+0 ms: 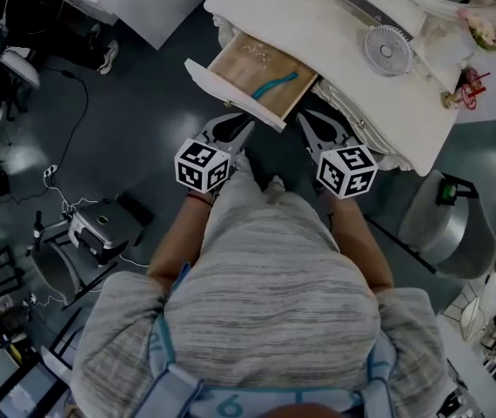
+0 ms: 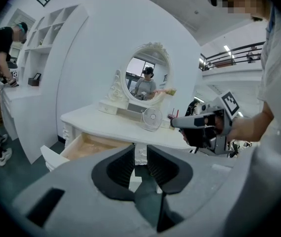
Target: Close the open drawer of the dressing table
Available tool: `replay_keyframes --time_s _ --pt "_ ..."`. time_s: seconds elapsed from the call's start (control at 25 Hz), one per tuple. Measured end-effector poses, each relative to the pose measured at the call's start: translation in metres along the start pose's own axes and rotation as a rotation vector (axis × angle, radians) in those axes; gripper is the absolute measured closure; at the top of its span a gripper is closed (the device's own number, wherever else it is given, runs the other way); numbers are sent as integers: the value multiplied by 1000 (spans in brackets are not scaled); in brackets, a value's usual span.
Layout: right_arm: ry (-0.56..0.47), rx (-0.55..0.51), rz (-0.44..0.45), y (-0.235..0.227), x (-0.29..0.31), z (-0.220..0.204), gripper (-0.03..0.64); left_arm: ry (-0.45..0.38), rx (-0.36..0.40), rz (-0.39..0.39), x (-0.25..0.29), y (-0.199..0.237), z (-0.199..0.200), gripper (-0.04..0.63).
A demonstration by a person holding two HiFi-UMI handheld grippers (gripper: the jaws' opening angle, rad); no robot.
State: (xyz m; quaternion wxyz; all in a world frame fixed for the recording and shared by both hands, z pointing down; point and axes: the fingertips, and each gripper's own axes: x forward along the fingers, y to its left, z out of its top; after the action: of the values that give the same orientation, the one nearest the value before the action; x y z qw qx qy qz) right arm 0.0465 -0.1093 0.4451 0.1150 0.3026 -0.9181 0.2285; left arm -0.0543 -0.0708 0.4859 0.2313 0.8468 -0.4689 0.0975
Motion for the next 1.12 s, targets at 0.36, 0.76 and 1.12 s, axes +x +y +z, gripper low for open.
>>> replay_keyframes --time_s 0.36,0.76,1.12 --pt "31 36 -4 -8 27 -9 606 101 -3 62 7 47 -32 509" --pt "59 39 -11 -11 56 -11 606 184 -25 112 13 97 -61 508" --pt "92 50 -13 -12 73 -20 606 287 -28 129 32 123 -96 508"
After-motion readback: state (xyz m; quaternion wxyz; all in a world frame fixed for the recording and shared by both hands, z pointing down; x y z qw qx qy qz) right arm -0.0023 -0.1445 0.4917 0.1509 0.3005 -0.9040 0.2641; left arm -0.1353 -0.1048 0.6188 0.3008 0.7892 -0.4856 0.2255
